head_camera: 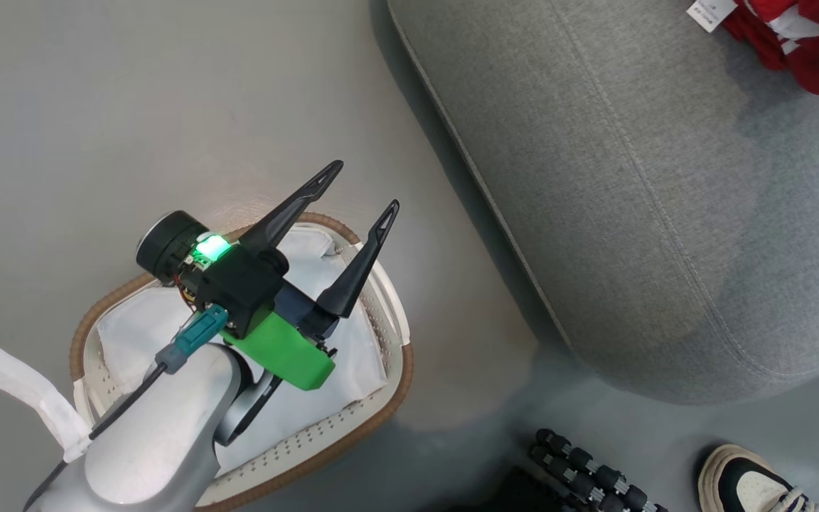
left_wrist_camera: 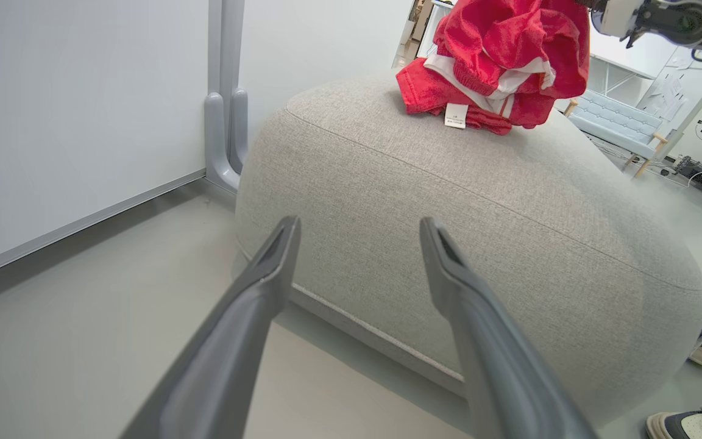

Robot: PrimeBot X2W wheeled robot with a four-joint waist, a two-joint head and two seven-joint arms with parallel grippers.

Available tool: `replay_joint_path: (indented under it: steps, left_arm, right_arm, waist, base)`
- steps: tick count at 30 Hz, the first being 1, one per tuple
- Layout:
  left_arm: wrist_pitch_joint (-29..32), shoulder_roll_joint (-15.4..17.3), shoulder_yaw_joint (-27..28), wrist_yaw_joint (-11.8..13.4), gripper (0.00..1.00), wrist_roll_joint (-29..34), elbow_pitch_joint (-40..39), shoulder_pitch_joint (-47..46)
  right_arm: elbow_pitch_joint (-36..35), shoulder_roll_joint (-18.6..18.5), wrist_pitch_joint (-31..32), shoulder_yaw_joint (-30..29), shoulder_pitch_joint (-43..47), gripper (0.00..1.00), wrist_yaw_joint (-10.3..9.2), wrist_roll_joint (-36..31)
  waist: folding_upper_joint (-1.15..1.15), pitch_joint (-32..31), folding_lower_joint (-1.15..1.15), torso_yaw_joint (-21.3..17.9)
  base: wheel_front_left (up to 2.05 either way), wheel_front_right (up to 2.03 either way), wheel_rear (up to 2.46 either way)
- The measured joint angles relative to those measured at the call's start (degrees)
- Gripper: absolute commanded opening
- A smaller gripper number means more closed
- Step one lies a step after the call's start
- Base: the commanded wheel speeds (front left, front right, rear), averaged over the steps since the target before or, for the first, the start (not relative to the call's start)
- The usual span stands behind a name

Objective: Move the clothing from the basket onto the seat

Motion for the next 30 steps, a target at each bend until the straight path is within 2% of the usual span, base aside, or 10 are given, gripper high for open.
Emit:
replay_joint_path:
  steps: [2, 3, 4, 5, 6, 12, 17, 24, 30]
  left_arm:
    - [0.0, 0.22, 0.18, 0.0, 1.0, -0.01, 0.1, 0.0]
    - [0.0, 0.21, 0.27, 0.0, 1.0, -0.08, 0.18, 0.0]
    - [0.0, 0.18, 0.36, 0.0, 1.0, -0.15, 0.33, 0.01]
    - [0.0, 0.13, 0.43, 0.0, 1.0, -0.29, 0.53, 0.03]
    - [0.0, 0.02, 0.53, 0.0, 1.0, -0.31, 0.77, 0.08]
    - [0.0, -1.87, 1.75, 0.0, 1.0, -0.45, 1.8, 1.25]
    - [0.0, -3.98, 3.28, 0.0, 1.0, -0.45, 2.63, 3.26]
    - [0.0, -5.93, 5.86, 0.0, 1.0, 0.09, 3.03, 6.55]
    - [0.0, -8.05, 9.39, 0.0, 1.0, 1.23, 3.89, 9.71]
  right_arm:
    - [2.22, 1.36, -0.03, -1.14, 0.9, 0.0, 0.0, -0.38]
    - [3.07, 2.08, -0.1, -1.72, 1.52, 0.15, 0.0, -0.57]
    - [3.74, 2.74, -0.25, -2.46, 1.97, 0.38, 0.0, -0.8]
    - [4.03, 3.12, -0.31, -2.85, 2.49, 0.5, 0.0, -0.99]
    - [4.36, 3.63, -0.34, -3.25, 3.15, 1.0, 0.0, -1.43]
    - [1.85, 5.89, -0.35, -5.33, 9.22, 1.0, 0.0, -1.25]
    - [-3.0, 7.0, -0.35, -5.46, 15.85, 1.0, 0.0, 1.24]
    - [-12.32, 8.81, -0.36, -2.5, 24.02, 1.0, 0.0, 5.41]
    - [-17.44, 10.88, -0.36, 1.81, 28.09, 1.0, 0.0, 9.38]
  waist:
    - [0.0, 0.59, 0.0, 0.85]
    - [0.0, 0.79, 0.0, 1.28]
    - [0.0, 0.89, 0.0, 1.63]
    - [0.0, 0.85, 0.0, 1.84]
    - [0.0, 0.63, 0.0, 2.0]
    - [0.0, -2.1, 0.0, 2.28]
    - [0.0, -5.96, -0.01, 2.05]
    - [0.0, -11.54, -0.01, 2.07]
    - [0.0, -16.1, -0.01, 2.69]
  base:
    - [0.0, 0.0, 0.0]
    - [0.0, 0.0, 0.0]
    - [0.0, 0.0, 0.0]
    - [0.0, 0.0, 0.0]
    - [0.0, 0.0, 0.0]
    - [0.0, 0.0, 0.0]
    - [0.0, 0.0, 0.0]
    - [0.0, 0.0, 0.0]
    - [0.0, 0.0, 0.0]
